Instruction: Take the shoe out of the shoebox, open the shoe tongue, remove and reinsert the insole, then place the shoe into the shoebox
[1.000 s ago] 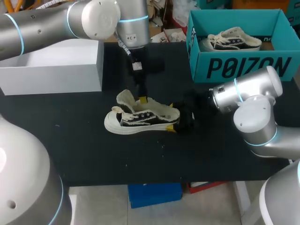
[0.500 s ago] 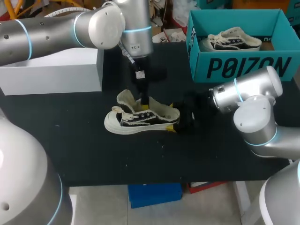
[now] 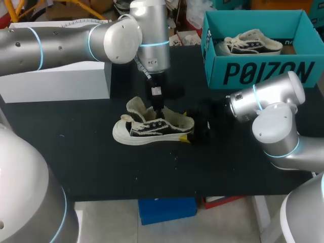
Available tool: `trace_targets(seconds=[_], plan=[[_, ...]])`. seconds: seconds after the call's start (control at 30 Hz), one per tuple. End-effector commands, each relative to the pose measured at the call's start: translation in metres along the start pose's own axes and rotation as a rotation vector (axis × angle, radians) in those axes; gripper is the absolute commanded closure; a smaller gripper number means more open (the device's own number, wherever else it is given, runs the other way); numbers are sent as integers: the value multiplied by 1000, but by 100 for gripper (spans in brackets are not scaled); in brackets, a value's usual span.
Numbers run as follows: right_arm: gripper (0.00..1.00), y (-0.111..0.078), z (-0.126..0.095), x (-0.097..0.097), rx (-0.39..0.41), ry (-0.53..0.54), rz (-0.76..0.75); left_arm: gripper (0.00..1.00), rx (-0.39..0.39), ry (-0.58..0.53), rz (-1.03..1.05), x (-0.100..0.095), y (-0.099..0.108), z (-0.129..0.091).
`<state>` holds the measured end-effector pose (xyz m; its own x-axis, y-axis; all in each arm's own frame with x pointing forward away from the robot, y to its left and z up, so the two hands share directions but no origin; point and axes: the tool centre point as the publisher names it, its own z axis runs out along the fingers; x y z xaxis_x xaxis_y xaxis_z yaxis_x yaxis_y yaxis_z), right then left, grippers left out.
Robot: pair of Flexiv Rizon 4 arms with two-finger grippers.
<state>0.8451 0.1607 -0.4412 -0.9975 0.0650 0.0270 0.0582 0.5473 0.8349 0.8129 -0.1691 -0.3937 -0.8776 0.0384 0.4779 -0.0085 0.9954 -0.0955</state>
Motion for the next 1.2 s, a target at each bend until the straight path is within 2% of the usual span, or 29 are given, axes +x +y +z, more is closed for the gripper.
trace_targets(seconds=[0.03, 0.5, 0.8, 0.83, 0.9, 1.0, 1.1, 1.2], plan=[[100, -1, 0, 0, 1, 0, 1, 100, -7, -13, -6, 4, -1, 11], [100, -1, 0, 0, 1, 0, 1, 100, -43, -50, -47, 3, -2, 26], [100, -1, 0, 0, 1, 0, 1, 100, -7, -56, -61, 1, 1, 30], [100, -1, 0, 0, 1, 0, 1, 96, -4, -62, -60, 1, 1, 30], [100, -1, 0, 0, 1, 0, 1, 72, -2, -75, -58, 2, 1, 29], [100, -1, 0, 0, 1, 0, 1, 62, -5, -87, -59, 2, 1, 29], [100, -1, 0, 0, 1, 0, 1, 62, -10, -101, -62, 1, 2, 31], [100, -1, 0, 0, 1, 0, 1, 69, -27, -127, -67, 0, 2, 33]])
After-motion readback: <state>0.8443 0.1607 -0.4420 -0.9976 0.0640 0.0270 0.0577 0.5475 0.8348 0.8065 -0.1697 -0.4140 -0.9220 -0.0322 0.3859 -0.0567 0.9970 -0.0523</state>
